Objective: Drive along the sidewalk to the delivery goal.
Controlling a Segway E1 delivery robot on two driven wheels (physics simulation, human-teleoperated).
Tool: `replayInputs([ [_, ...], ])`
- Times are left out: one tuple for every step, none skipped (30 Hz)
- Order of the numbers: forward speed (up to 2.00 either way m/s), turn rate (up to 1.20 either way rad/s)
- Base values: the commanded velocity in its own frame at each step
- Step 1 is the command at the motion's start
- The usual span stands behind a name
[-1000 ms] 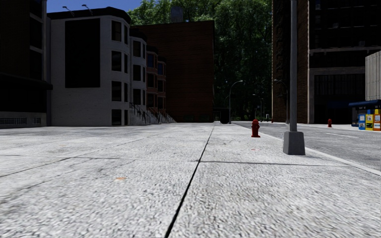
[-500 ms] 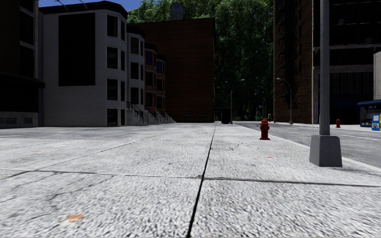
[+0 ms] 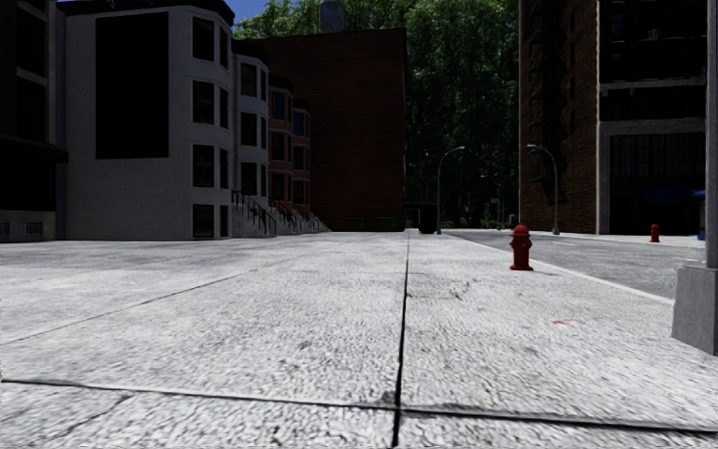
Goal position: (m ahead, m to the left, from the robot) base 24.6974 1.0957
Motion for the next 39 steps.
replayInputs([
  [2.0,0.0],
  [2.0,0.0],
  [2.0,0.0],
  [2.0,0.0],
  [2.0,0.0],
  [2.0,0.0],
  [2.0,0.0],
  [2.0,0.0],
  [2.0,0.0],
  [2.0,0.0],
  [2.0,0.0],
  [2.0,0.0],
  [2.0,0.0],
  [2.0,0.0],
  [2.0,0.0],
  [2.0,0.0],
  [2.0,0.0],
  [2.0,0.03],
  [2.0,0.06],
  [2.0,0.06],
  [2.0,0.14],
  [2.0,0.21],
  [2.0,0.26],
  [2.0,0.26],
  [2.0,0.28],
  [2.0,0.28],
  [2.0,0.28],
  [2.0,0.29],
  [2.0,0.29],
  [2.0,0.29],
  [2.0,0.29],
  [2.0,0.29],
  [2.0,0.29],
  [2.0,0.29],
  [2.0,0.29],
  [2.0,0.29],
  [2.0,0.29],
  [2.0,0.29],
  [2.0,0.29],
])
